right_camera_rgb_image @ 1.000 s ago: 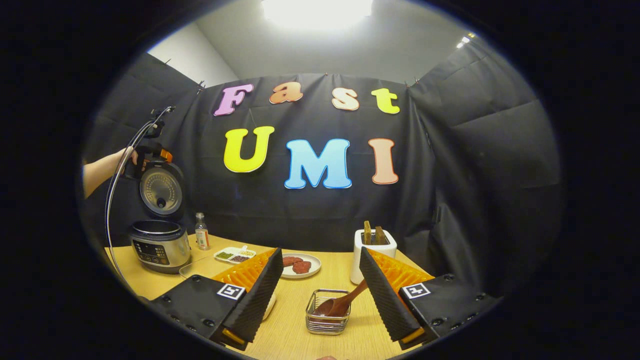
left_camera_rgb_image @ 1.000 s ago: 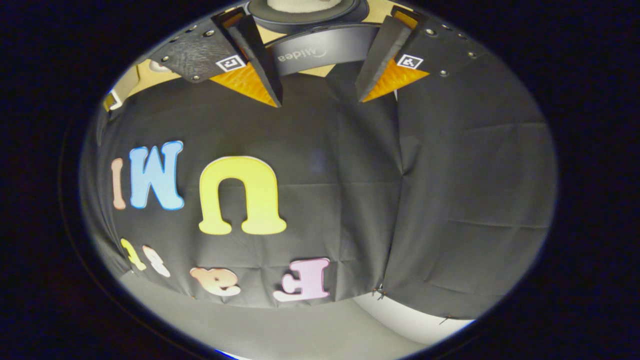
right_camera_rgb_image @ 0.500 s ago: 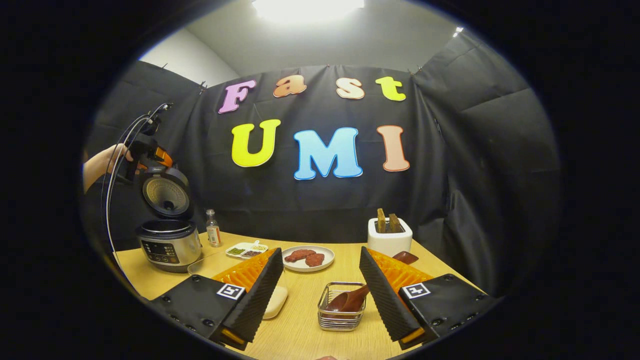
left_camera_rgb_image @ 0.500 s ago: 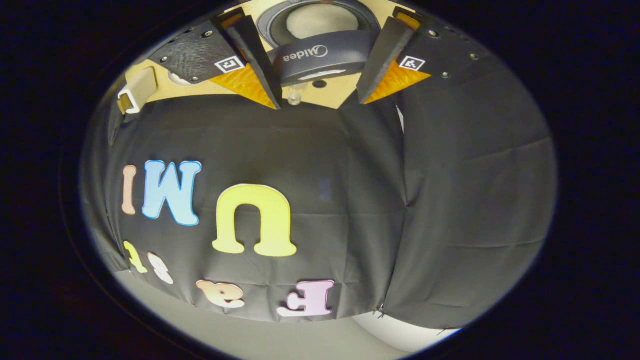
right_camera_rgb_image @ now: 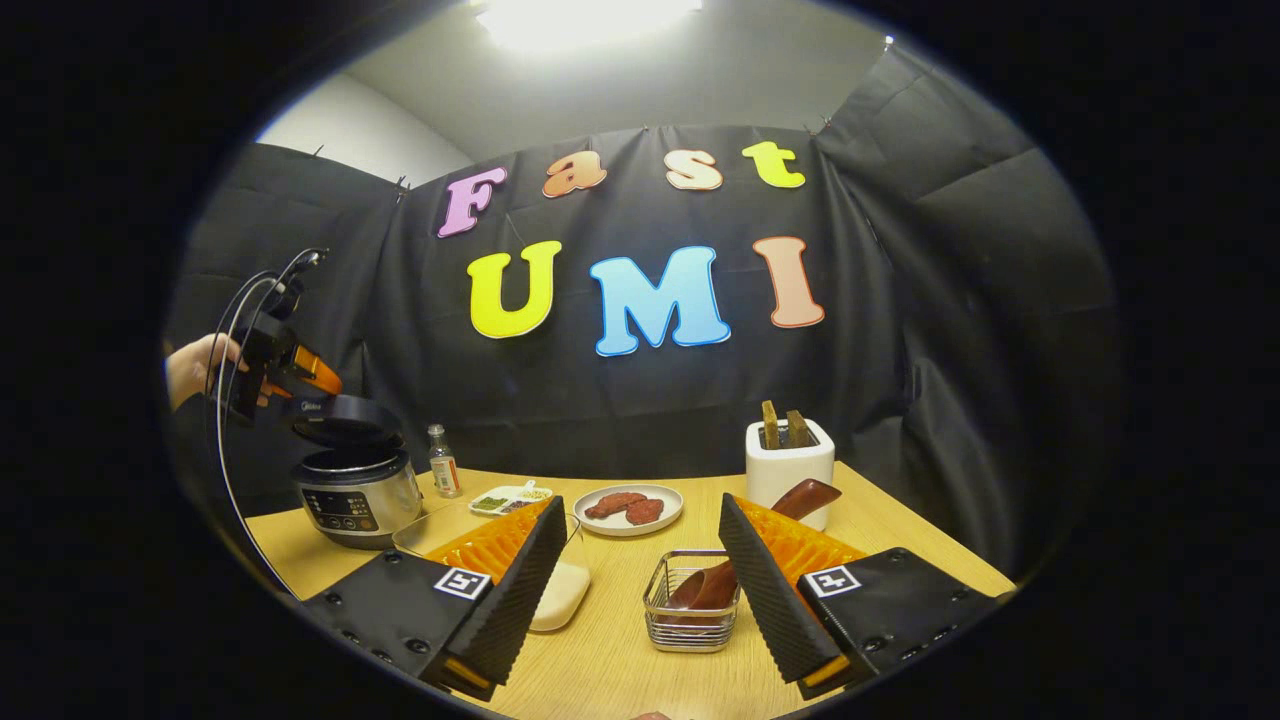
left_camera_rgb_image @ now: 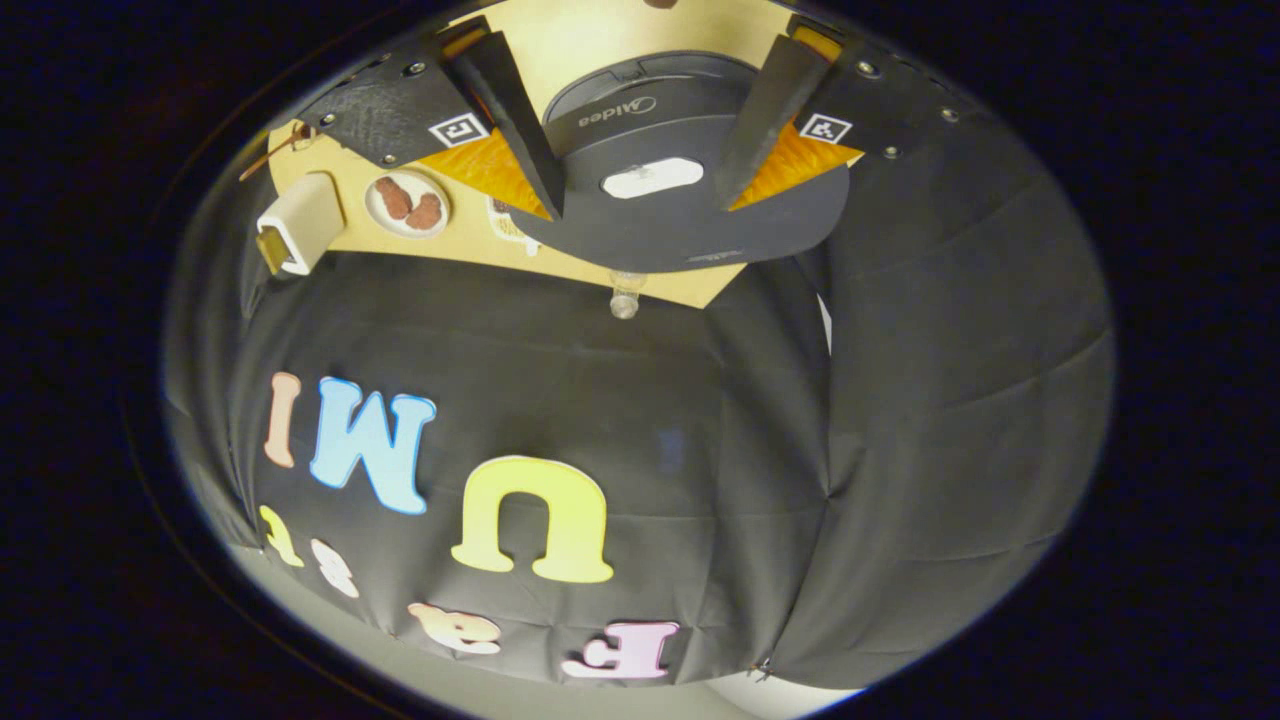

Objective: Close the left gripper, press the button to open the rice cooker; take a wooden spoon from the chopstick holder with the right hand, scoop a spoonful of rice and pour it into the rice cooker, then put the wooden spoon back into the chopstick holder.

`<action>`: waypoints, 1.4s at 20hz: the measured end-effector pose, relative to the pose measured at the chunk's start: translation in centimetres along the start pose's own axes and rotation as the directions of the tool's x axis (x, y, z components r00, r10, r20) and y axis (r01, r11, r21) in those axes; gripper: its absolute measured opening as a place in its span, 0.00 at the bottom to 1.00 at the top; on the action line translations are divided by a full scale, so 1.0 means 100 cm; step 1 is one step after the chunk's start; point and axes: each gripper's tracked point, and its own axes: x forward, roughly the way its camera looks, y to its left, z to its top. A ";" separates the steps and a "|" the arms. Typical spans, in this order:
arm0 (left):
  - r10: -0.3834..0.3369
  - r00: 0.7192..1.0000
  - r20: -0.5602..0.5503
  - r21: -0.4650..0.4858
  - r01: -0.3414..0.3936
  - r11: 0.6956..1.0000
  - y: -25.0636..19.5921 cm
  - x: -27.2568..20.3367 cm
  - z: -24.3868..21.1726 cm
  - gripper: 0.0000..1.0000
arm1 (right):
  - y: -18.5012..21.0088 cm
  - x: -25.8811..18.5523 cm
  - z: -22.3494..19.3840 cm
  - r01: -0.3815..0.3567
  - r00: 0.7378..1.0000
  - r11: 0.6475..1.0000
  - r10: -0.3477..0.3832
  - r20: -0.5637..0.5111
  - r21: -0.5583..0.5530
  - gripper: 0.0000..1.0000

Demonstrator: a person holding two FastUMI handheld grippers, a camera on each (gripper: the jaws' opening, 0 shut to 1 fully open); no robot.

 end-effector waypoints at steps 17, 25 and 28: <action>-0.014 1.000 0.011 0.166 0.012 0.986 -0.003 0.004 -0.077 0.98 | -0.011 0.011 -0.019 0.021 1.000 1.000 -0.021 -0.007 -0.011 0.98; -0.020 1.000 0.004 0.183 0.019 0.983 0.000 0.006 -0.081 0.99 | -0.029 0.021 -0.036 0.050 0.998 0.998 -0.052 -0.047 -0.034 0.98; 0.009 0.999 0.030 0.171 -0.014 0.985 0.000 0.002 -0.080 0.96 | -0.036 0.018 -0.032 0.060 0.997 0.998 -0.061 -0.050 -0.016 0.98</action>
